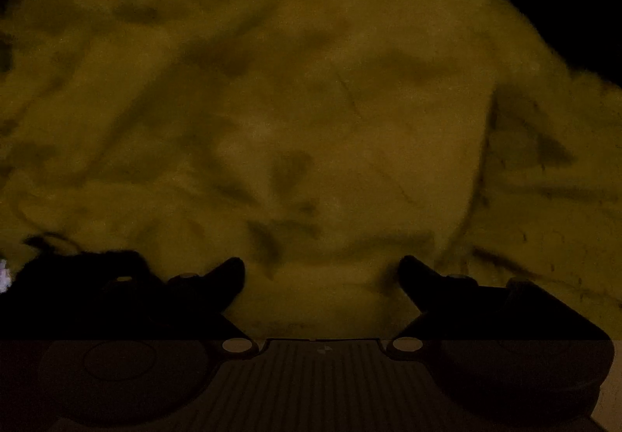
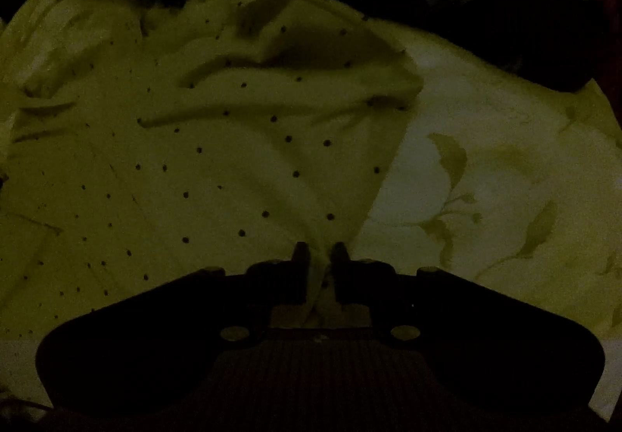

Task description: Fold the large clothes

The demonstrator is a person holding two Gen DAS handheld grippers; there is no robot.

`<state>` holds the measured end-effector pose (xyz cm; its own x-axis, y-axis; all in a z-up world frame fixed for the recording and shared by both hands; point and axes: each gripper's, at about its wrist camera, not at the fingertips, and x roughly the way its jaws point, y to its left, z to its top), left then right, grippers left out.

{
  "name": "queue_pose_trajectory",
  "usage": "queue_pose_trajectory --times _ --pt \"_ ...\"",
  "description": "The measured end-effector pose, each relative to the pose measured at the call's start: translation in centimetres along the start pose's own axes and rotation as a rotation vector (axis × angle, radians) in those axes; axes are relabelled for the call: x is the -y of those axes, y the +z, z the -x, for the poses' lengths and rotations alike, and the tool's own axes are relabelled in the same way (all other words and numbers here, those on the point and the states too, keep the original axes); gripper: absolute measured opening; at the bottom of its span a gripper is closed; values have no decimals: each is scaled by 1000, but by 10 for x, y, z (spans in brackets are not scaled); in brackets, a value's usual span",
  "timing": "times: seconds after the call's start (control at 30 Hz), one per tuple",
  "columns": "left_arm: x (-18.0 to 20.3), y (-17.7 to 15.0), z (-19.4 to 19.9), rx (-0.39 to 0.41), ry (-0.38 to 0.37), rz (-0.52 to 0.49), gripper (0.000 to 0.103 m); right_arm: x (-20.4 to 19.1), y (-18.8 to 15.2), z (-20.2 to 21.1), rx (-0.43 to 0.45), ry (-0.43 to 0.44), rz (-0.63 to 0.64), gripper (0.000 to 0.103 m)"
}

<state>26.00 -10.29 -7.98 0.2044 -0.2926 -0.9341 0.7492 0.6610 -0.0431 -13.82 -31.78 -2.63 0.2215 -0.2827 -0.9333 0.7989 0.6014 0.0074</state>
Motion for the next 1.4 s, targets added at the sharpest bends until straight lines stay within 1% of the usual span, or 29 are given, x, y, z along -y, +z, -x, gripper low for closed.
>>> queue_pose_trajectory --times 0.03,0.07,0.1,0.13,0.2,0.23,0.27,0.33,0.4,0.5,0.53,0.6,0.63,0.67,0.7,0.77,0.8,0.83,0.87,0.93,1.0,1.1,1.17,1.2,1.23,1.27,1.3,1.33,1.4 --pt "-4 2 9 40 -23 31 103 1 0 2 6 4 5 13" --pt "-6 6 19 86 -66 62 103 1 1 3 10 7 14 12" --pt "-2 11 27 124 -118 70 103 -2 0 5 12 6 26 12" --pt "8 18 30 142 -149 49 103 -3 1 5 9 6 37 12" --pt "30 31 31 149 -177 -18 103 -5 0 4 3 2 48 12" --pt "44 39 26 140 -185 -42 103 -6 1 3 -1 -2 46 12" --pt "52 46 20 127 -194 -43 103 -6 1 2 -4 -7 40 13" --pt "64 58 8 94 -227 -2 103 -6 6 0 -7 -13 26 14" --pt "68 66 -3 65 -248 69 103 -8 7 0 -7 -16 22 15" --pt "67 73 -15 26 -199 145 103 -9 4 2 -7 -26 37 15" --pt "66 75 -20 9 -197 165 103 -8 4 4 -5 -30 38 15" --pt "63 76 -27 -17 -219 180 103 -7 2 6 1 -45 31 16" --pt "63 78 -29 -30 -235 170 81 -6 1 7 4 -49 26 17" --pt "63 80 -32 -45 -238 156 64 -6 1 9 10 -56 23 17" --pt "63 81 -32 -50 -233 149 57 -6 1 10 18 -63 28 17" --pt "60 86 -29 -26 -219 132 53 -10 3 16 46 -77 57 17" --pt "58 90 -29 -18 -211 121 46 -12 4 19 63 -80 76 17" --pt "58 93 -30 -17 -209 112 45 -15 6 21 81 -79 99 19" --pt "56 97 -32 -18 -208 103 41 -18 8 23 91 -69 123 25" --pt "52 105 -37 -8 -178 81 39 -24 14 24 91 -45 165 33" --pt "46 115 -42 12 -109 72 40 -29 19 22 83 -25 205 34" --pt "34 129 -51 -13 -150 98 40 -32 23 17 63 -8 238 36" --pt "31 135 -46 11 -108 74 39 -32 24 13 44 -4 259 36" --pt "26 136 -40 23 -109 82 40 -32 24 12 40 -11 268 36" --pt "22 136 -35 34 -123 100 66 -32 23 11 37 -18 276 36" --pt "18 134 -30 44 -142 110 72 -31 22 13 37 -17 278 36" --pt "16 131 -23 58 -154 106 90 -29 21 14 38 -15 277 36" --pt "16 127 -17 78 -165 83 103 -27 20 14 37 -16 275 36" --pt "20 113 -4 112 -175 5 103 -24 18 15 36 -17 268 36"
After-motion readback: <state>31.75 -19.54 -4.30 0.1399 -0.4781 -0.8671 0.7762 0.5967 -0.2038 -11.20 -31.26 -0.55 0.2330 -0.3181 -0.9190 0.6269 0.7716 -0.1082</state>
